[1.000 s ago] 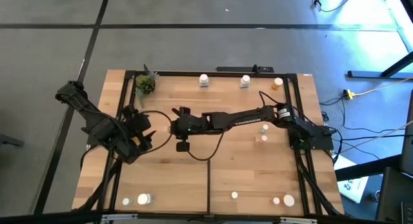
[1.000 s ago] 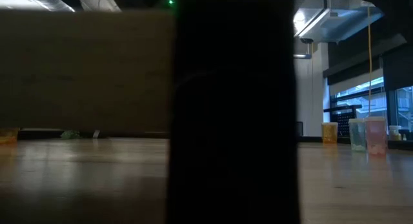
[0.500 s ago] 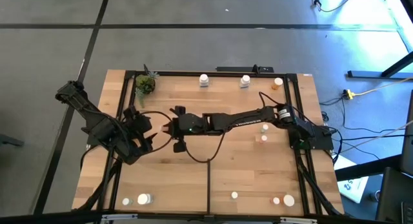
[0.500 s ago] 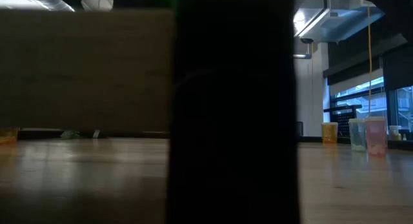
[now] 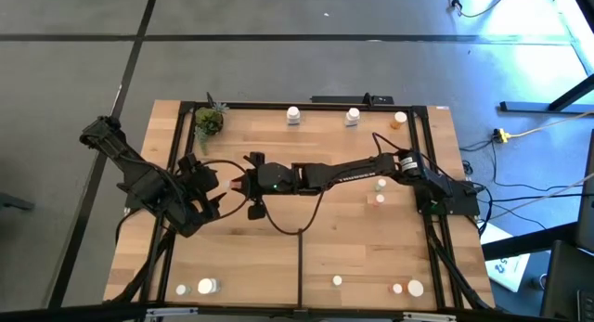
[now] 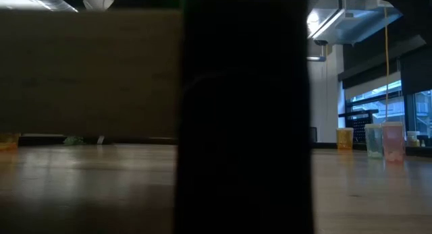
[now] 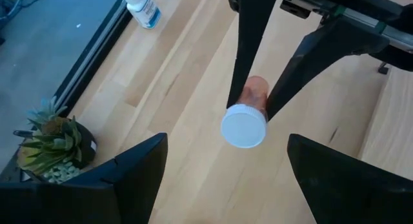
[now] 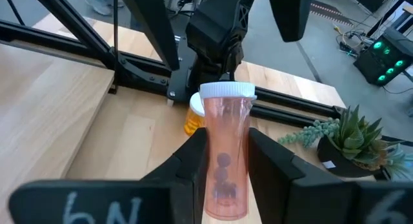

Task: Pick and place medicine bottles onto shelf by color
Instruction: Put the top left pink pill bottle on the shelf

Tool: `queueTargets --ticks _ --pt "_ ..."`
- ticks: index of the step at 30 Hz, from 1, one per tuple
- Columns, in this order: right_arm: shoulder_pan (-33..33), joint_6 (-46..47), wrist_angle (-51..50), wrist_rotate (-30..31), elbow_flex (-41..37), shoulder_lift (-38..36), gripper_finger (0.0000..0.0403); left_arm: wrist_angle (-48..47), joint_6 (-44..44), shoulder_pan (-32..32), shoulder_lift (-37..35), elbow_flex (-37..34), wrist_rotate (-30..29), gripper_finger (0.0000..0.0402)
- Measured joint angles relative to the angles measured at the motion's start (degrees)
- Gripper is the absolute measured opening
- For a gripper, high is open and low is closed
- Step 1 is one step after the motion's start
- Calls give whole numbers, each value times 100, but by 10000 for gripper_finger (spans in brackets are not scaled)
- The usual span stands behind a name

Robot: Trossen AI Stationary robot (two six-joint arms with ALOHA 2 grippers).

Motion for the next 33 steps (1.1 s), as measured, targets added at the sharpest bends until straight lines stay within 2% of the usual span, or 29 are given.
queueTargets --ticks 16,21,33 --pt "-1 -4 44 0 0 0 94 344 -89 0 2 0 -78 314" --pt "2 -134 44 -2 0 0 94 340 -13 7 2 0 142 314" --pt "163 -542 199 -98 0 0 94 300 201 7 2 0 173 314"
